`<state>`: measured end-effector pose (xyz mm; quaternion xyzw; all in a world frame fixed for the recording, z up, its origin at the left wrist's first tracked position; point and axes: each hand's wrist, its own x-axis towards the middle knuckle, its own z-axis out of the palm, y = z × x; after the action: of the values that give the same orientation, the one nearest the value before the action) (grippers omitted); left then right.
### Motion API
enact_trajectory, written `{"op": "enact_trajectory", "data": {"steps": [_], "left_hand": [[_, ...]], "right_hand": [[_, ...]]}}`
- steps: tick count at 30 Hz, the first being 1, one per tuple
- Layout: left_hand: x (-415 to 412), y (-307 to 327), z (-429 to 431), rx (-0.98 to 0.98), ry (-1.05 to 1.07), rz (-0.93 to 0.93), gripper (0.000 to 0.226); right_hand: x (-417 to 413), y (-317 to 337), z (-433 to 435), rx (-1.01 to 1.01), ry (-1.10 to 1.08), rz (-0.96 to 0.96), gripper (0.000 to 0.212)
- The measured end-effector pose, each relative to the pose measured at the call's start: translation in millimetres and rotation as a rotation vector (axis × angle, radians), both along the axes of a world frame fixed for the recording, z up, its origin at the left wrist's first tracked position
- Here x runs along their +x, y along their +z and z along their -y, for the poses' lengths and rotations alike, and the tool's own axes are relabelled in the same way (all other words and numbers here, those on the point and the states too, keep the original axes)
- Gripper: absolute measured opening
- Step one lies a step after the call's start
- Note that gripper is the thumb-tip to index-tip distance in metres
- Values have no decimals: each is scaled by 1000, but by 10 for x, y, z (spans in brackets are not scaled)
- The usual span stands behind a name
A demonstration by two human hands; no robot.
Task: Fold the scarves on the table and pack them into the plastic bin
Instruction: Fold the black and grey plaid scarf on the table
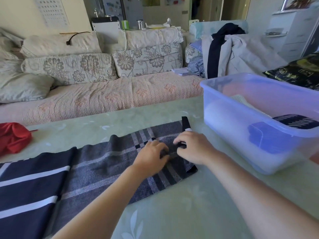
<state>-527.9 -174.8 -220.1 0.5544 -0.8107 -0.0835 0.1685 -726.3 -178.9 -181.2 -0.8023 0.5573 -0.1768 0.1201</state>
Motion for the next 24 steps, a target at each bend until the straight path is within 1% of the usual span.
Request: {"op": "enact_trajectory", "data": {"steps": [1,3,4,5,6,7,9,10,12,14,15,17,18,19,20,21,22,23,24], "left_hand": [[-22,-20,-83,-16,-23,34,37],[-81,-43,-244,-28,-57,98,58],[-114,-58,-312,-40,-72,121,64],[-147,-73,-368,-53,-83,129,64],[-181,-81,-404,-60,-90,115,60],[-219,-81,-429,-62,-96,82,51],[-302,-59,-469,-58,-112,11,27],[-347,-35,-496,-62,-117,-12,19],[-445,32,-567,-62,-111,-77,12],[-533,112,-639,-11,-116,-183,12],[-576,148,-674,35,-142,-207,12],[-645,186,-722,99,-245,-161,11],[-661,188,-730,122,-276,-158,11],[-667,195,-725,126,-275,-196,13],[-665,198,-702,99,-237,-242,15],[-650,167,-655,21,-169,-242,20],[-624,120,-607,-63,-96,-168,27],[-597,67,-580,-74,-33,-45,35],[-564,12,-579,-6,7,79,44]], "right_hand": [[2,2,-37,25,54,-69,39],[-27,-20,-109,139,111,-169,50],[-58,-36,-135,167,129,-235,53],[-93,-42,-153,157,140,-325,56],[-135,-42,-166,125,134,-420,57],[-177,-21,-184,92,105,-494,56],[-258,37,-231,25,12,-605,48],[-297,57,-252,-13,-49,-671,42],[-376,107,-298,-31,-193,-806,33],[-459,150,-339,36,-332,-866,31],[-490,161,-356,74,-381,-871,32],[-487,168,-401,99,-436,-881,34],[-459,163,-422,66,-429,-911,35],[-428,152,-445,10,-392,-937,36],[-393,121,-455,-59,-323,-905,39],[-359,71,-463,-105,-217,-797,42],[-327,26,-476,-90,-106,-646,45],[-309,-13,-499,-6,-22,-500,49],[-297,-49,-521,106,24,-400,52]]}}
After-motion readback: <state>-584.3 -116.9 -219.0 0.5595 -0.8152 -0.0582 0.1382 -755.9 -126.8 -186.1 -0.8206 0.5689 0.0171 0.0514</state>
